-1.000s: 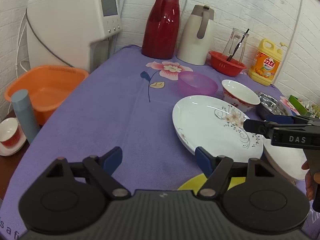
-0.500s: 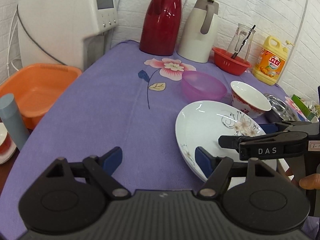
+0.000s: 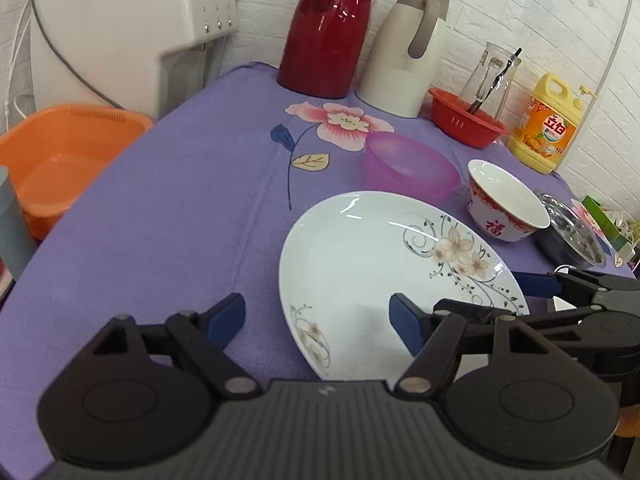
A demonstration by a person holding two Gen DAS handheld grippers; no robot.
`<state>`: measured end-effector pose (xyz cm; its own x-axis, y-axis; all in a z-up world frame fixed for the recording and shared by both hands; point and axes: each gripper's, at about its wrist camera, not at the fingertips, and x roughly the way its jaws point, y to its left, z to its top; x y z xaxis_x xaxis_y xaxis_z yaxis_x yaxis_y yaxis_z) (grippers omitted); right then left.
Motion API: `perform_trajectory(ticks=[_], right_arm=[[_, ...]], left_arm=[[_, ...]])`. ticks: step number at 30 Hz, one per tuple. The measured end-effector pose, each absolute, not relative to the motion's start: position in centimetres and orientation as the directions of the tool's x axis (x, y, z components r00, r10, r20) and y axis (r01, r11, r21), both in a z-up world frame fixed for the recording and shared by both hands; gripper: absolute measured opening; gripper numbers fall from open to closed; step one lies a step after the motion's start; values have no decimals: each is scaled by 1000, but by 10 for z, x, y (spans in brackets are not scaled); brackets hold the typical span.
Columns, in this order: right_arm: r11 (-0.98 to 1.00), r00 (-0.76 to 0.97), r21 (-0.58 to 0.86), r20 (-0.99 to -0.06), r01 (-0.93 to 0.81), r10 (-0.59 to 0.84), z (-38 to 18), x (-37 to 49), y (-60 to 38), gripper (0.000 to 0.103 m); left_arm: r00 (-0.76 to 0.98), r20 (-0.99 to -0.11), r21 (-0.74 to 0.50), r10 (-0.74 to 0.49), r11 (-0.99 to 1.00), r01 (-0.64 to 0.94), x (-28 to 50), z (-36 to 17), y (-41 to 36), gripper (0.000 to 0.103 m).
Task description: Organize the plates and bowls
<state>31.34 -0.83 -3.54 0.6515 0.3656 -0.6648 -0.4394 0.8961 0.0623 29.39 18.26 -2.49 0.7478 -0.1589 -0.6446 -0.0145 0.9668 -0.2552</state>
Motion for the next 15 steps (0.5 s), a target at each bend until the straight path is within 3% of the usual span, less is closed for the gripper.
perform_trajectory(ticks=[7,15], right_arm=[[879,636,80,-660,-469,400,-43,312,-4,103],[853,630,72,-642,-516,436,-45,306,-5,103]], left_arm=[[747,-652,-215,-130,977,-17,299,-28,179,66],[748,-650,-150,-136,988,49,304,-28,161,46]])
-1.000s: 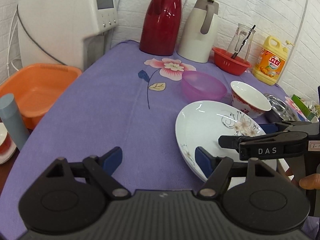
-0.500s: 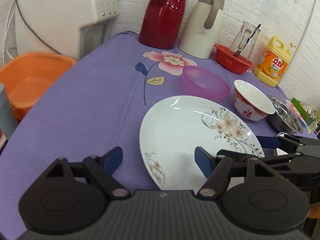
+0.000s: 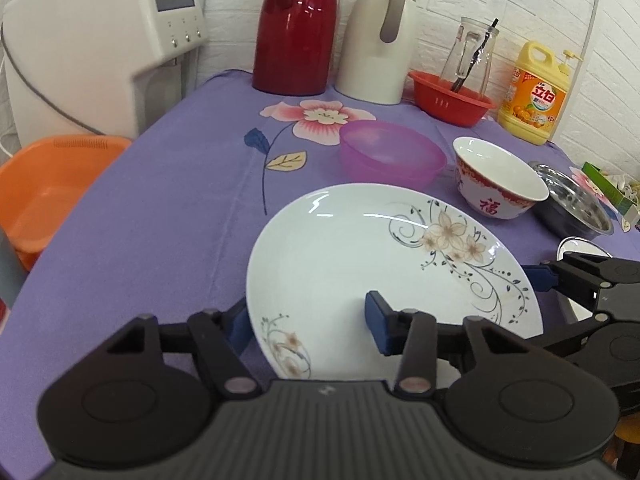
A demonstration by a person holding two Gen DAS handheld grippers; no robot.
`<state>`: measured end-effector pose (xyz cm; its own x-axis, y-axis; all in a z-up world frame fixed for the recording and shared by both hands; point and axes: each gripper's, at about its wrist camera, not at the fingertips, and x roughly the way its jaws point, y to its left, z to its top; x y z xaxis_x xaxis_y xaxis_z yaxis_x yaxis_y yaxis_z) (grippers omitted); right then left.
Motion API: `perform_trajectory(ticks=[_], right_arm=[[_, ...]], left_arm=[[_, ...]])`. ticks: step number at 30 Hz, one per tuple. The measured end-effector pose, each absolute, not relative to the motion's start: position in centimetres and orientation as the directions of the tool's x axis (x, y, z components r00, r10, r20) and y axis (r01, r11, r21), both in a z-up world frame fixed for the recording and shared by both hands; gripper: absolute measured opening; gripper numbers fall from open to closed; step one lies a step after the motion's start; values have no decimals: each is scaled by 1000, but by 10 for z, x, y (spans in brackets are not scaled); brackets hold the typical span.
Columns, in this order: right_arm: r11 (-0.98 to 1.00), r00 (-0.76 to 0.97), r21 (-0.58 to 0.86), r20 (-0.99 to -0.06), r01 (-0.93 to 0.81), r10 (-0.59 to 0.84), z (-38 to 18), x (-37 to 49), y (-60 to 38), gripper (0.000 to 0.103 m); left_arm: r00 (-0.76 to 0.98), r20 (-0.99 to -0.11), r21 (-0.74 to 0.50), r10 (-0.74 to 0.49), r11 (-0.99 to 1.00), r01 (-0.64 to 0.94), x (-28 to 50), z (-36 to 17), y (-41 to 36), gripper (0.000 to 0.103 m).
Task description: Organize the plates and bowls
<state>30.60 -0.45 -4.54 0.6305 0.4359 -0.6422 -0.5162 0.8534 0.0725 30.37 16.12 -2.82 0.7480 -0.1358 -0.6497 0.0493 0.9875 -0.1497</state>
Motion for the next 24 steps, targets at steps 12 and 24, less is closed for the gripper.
perform_trajectory(ticks=[12,24], right_arm=[[875,704,65,-567,-479,427,-9,286,-11,103],[870,710,69,-547,-489,443,-3,186,-22,103]], left_arm=[[796,-594,-146,-115,989,34,294,12,152,45],[805,-581,-138,-121,989,49,191,12,135,46]])
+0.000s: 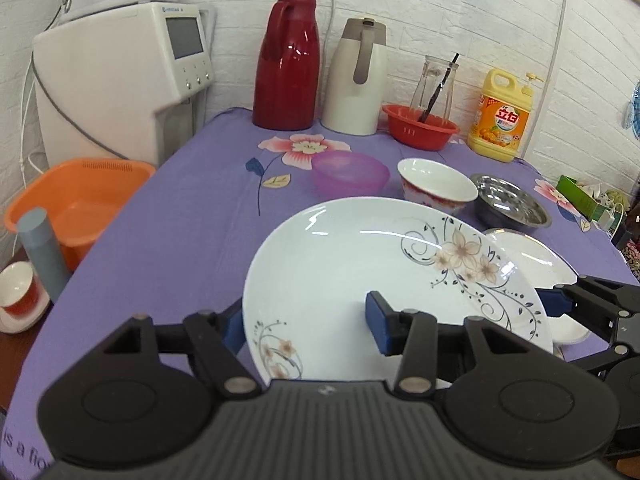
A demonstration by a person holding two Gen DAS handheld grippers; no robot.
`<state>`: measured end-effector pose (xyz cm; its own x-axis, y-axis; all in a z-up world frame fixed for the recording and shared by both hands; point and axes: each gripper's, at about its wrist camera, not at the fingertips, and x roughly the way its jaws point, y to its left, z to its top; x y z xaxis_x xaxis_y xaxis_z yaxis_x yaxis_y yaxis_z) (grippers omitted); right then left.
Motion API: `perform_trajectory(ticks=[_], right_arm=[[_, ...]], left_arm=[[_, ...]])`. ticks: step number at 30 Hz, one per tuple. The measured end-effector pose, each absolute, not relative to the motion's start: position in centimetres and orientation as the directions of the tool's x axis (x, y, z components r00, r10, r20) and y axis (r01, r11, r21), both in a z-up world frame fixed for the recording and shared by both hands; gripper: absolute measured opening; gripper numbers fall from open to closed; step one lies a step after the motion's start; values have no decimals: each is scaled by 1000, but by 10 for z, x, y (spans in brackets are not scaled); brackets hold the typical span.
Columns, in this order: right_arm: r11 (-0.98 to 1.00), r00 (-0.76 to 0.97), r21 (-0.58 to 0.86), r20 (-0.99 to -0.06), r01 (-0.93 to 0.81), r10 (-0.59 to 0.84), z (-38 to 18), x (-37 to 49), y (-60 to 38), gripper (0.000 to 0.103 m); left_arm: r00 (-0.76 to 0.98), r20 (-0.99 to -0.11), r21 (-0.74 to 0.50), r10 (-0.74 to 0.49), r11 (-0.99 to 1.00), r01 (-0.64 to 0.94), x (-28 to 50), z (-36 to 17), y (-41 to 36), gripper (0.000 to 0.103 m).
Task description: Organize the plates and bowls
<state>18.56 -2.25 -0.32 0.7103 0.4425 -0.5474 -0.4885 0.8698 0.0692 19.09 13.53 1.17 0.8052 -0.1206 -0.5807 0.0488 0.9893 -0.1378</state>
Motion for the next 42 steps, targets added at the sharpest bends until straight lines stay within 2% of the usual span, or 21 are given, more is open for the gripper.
perform_trajectory(ticks=[6,12,16,20,24,27,31,37,42], right_arm=[[873,694,94,-567,-479,443,-21,135,-23,103],[878,702,83,-566,-472,431,-33,120,-22,103],[879,716,25,-569,-476,404,-36,119,-19,103],[888,716,75,-562,-454,414,-38,122,-33,103],[910,782,120,-474,-397,404,-21,122,-56,103],[920,813,115,-437,-375,386,-10,127,-70,103],[959,869,67,-409,-274,277,-3,145,-103,103],[992,880,60,-459,-110,126,-14,189,-162,103],[993,841,92,-529,-78,115,-34,221,-181,103]], left_arm=[[777,-615,-160,-133,986,42,146,-11,134,47],[778,-611,-168,-150,984,58,130,-22,134,49],[759,-623,-213,-187,975,66,134,-28,138,55],[801,-573,-197,-173,978,70,127,-12,139,75],[840,-522,-164,-148,984,71,127,8,140,75],[842,-517,-173,-153,982,72,137,15,138,75],[832,-522,-178,-187,978,109,152,19,123,75],[800,-541,-180,-260,965,192,184,20,84,75],[743,-580,-223,-332,943,247,229,15,51,75]])
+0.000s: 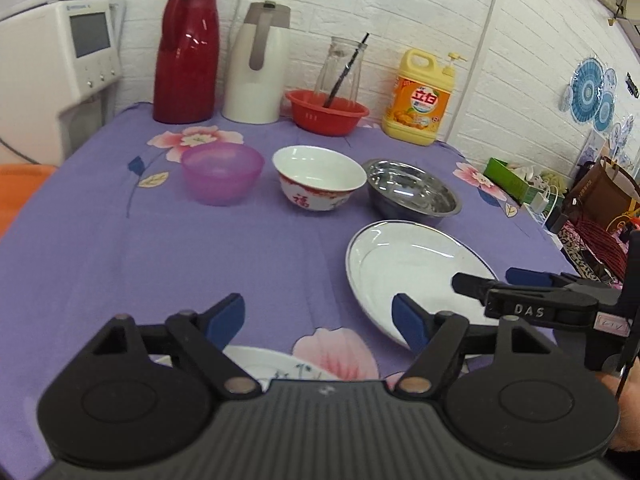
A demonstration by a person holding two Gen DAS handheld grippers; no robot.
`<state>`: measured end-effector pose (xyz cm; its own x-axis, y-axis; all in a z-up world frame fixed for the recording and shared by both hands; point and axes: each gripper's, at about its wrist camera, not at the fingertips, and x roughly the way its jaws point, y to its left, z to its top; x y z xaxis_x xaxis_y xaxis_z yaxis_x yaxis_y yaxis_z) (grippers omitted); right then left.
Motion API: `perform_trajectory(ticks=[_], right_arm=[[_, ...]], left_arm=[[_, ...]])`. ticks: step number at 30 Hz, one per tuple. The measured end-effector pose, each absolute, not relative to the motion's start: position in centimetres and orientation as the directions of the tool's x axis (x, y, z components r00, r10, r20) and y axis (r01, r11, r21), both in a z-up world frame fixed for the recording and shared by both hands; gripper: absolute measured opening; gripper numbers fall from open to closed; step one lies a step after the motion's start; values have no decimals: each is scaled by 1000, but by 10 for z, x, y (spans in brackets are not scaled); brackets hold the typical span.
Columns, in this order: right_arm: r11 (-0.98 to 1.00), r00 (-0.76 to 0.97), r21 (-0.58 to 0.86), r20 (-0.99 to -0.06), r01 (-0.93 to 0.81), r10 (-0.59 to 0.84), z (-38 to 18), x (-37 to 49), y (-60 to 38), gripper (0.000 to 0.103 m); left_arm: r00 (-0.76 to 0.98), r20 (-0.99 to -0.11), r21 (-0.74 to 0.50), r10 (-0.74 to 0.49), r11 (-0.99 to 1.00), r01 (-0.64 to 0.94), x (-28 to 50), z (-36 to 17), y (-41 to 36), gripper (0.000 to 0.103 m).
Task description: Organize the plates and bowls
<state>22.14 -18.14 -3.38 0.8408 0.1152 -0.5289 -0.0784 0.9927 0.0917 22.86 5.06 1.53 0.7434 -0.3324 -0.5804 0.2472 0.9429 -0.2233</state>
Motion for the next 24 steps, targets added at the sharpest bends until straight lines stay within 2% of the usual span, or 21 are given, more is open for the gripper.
perform_trajectory(ticks=[7,18,24], right_arm=[[982,812,142,-554,-126,184,-48,235,-181,103],[975,802,162,-557,-153,218,-53,239,-180,103],[981,802,102,-565,-166,194,-56,238,-172,103]], left_arm=[[645,-659,-274,-388,922,275,288,0,11,75],[603,-720,-208,-344,935,286,314,-21,-20,70],[609,-730,-141,-310,941,309,313,-28,-36,58]])
